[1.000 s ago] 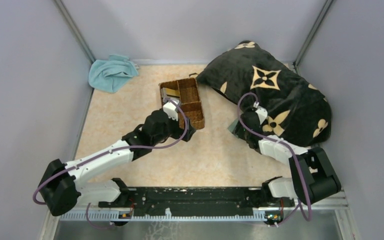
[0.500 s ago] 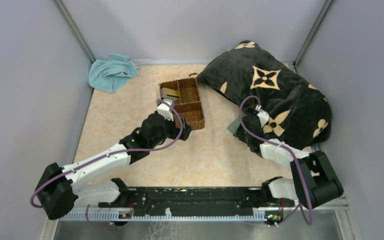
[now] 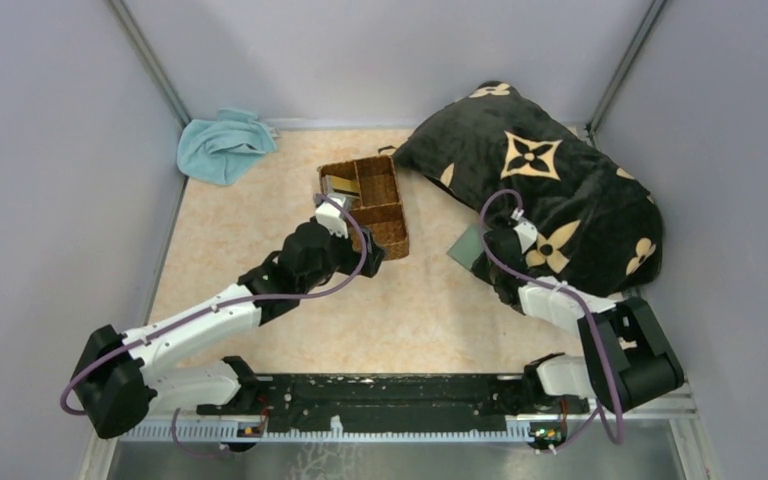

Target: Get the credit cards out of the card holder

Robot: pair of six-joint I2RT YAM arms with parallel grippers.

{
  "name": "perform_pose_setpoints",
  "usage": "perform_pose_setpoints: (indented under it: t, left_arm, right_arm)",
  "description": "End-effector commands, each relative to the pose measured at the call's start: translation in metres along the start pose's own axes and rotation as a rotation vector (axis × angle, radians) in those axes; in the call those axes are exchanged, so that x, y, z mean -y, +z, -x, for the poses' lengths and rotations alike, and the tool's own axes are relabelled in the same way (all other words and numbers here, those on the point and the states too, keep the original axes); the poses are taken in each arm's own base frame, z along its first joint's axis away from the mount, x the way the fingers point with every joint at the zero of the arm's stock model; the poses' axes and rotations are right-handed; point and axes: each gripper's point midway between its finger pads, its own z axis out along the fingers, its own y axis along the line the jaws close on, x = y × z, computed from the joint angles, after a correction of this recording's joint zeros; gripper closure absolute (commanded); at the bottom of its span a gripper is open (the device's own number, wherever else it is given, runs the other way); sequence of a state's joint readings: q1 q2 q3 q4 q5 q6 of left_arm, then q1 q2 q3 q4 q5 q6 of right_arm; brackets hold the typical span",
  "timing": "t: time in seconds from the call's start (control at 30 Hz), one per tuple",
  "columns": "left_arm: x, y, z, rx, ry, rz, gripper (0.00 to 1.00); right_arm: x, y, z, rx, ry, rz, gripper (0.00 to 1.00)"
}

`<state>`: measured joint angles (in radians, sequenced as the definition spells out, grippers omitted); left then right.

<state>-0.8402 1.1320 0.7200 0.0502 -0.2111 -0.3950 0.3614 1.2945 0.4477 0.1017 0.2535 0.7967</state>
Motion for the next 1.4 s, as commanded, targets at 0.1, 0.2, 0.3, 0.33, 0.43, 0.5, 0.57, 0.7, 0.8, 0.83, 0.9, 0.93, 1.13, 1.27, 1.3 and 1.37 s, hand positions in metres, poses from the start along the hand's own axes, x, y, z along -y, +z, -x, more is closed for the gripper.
perform_pose_setpoints:
  t: [0.1, 0.2, 0.3, 0.33, 0.43, 0.5, 0.57, 0.7, 0.8, 0.83, 0.9, 0.93, 1.13, 1.27, 1.3, 1.37]
  left_arm:
    - [0.004, 0.001, -0.005, 0.001, -0.039, -0.018, 0.05]
    - [0.002, 0.001, -0.007, -0.002, -0.043, -0.014, 0.06]
    - [0.002, 0.002, -0.007, 0.002, -0.044, -0.013, 0.06]
    - [0.003, 0.003, -0.006, 0.004, -0.042, -0.017, 0.06]
    - [0.005, 0.005, -0.007, 0.001, -0.039, -0.026, 0.06]
    - [0.006, 0.007, -0.009, -0.007, -0.038, -0.035, 0.06]
    - [0.008, 0.007, -0.011, -0.013, -0.039, -0.046, 0.06]
    - [0.007, 0.007, -0.015, -0.020, -0.046, -0.044, 0.06]
    - [0.004, 0.006, -0.018, -0.023, -0.042, -0.034, 0.07]
    - [0.003, 0.006, -0.018, -0.022, -0.041, -0.032, 0.07]
    - [0.001, 0.006, -0.019, -0.023, -0.035, -0.024, 0.07]
    - [0.000, 0.006, -0.019, -0.022, -0.034, -0.021, 0.07]
    - [0.002, 0.006, -0.019, -0.026, -0.033, -0.026, 0.07]
    - [-0.001, 0.003, -0.020, -0.025, -0.034, -0.016, 0.07]
    - [-0.002, 0.003, -0.021, -0.025, -0.030, -0.016, 0.07]
    - [-0.003, 0.003, -0.022, -0.024, -0.026, -0.011, 0.07]
  right_arm:
    - [-0.012, -0.023, 0.027, 0.076, -0.024, 0.051, 1.00]
    - [-0.011, -0.034, 0.028, 0.078, -0.039, 0.070, 1.00]
    - [-0.013, -0.047, 0.030, 0.091, -0.061, 0.096, 1.00]
    - [-0.015, -0.051, 0.029, 0.092, -0.070, 0.105, 1.00]
    - [-0.026, -0.061, 0.021, 0.085, -0.118, 0.137, 1.00]
    - [-0.036, -0.068, 0.012, 0.073, -0.160, 0.154, 1.00]
    - [-0.044, -0.074, -0.001, 0.050, -0.210, 0.159, 1.00]
    - [-0.055, -0.083, -0.027, -0.010, -0.285, 0.197, 1.00]
    - [-0.064, -0.089, -0.043, -0.058, -0.329, 0.255, 1.00]
    - [-0.066, -0.091, -0.049, -0.076, -0.348, 0.268, 1.00]
    - [-0.069, -0.093, -0.057, -0.102, -0.396, 0.282, 1.00]
    - [-0.068, -0.093, -0.060, -0.114, -0.419, 0.277, 1.00]
    - [-0.056, -0.087, -0.050, -0.068, -0.441, 0.189, 0.80]
    - [-0.061, -0.085, -0.029, -0.036, -0.424, 0.182, 0.46]
    - [-0.060, -0.082, -0.024, -0.037, -0.398, 0.179, 0.44]
    - [-0.055, -0.071, -0.009, -0.041, -0.309, 0.174, 0.43]
